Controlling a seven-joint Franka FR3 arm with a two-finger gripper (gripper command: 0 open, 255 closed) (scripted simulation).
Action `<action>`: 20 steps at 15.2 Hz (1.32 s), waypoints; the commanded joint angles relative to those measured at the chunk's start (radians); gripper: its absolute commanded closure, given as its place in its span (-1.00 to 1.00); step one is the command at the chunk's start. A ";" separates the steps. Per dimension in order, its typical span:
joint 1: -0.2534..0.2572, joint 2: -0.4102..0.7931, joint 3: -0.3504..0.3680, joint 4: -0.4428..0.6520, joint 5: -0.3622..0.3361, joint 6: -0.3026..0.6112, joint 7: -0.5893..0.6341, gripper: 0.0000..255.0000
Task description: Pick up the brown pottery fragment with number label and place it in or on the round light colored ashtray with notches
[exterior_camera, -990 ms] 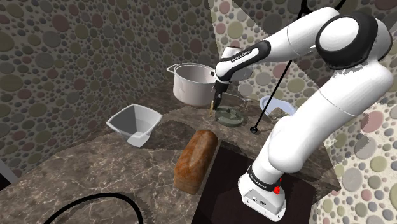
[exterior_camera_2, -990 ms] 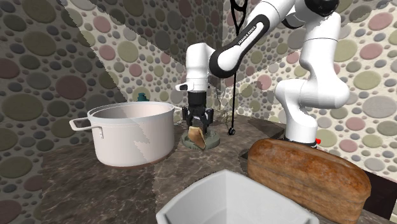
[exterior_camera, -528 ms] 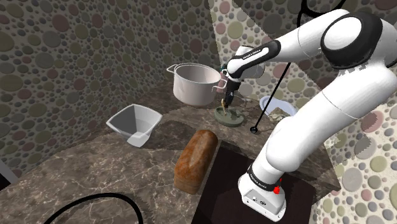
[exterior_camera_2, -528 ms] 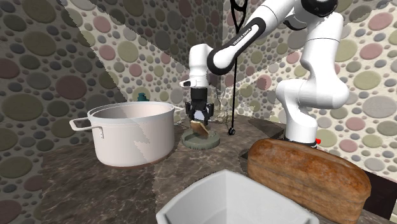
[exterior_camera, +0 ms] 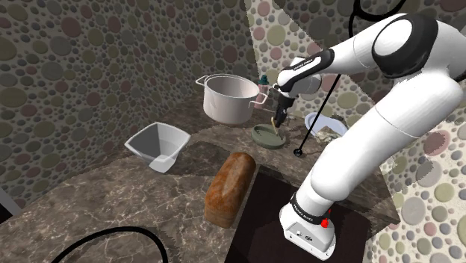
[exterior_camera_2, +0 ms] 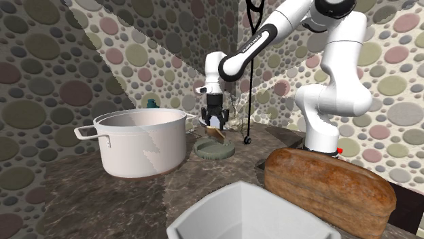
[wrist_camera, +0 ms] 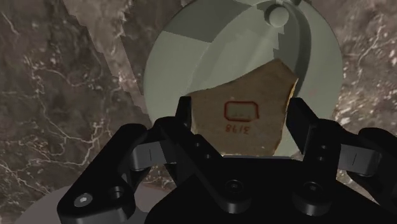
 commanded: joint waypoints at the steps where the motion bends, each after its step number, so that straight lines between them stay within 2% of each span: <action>1: 0.011 0.033 -0.014 -0.006 0.025 0.033 -0.022 1.00; 7: 0.039 0.126 -0.042 -0.031 0.114 0.128 -0.091 1.00; 11: 0.056 0.208 -0.051 -0.042 0.217 0.195 -0.167 1.00; 16: 0.054 0.206 -0.049 -0.042 0.214 0.193 -0.165 1.00; 17: 0.054 0.206 -0.049 -0.042 0.214 0.193 -0.165 -1.00; 18: 0.068 0.194 -0.033 -0.047 0.189 0.199 0.162 -1.00; 19: 0.060 0.198 -0.042 -0.045 0.199 0.195 -0.113 -1.00; 20: 0.060 0.198 -0.042 -0.045 0.199 0.195 -0.113 -1.00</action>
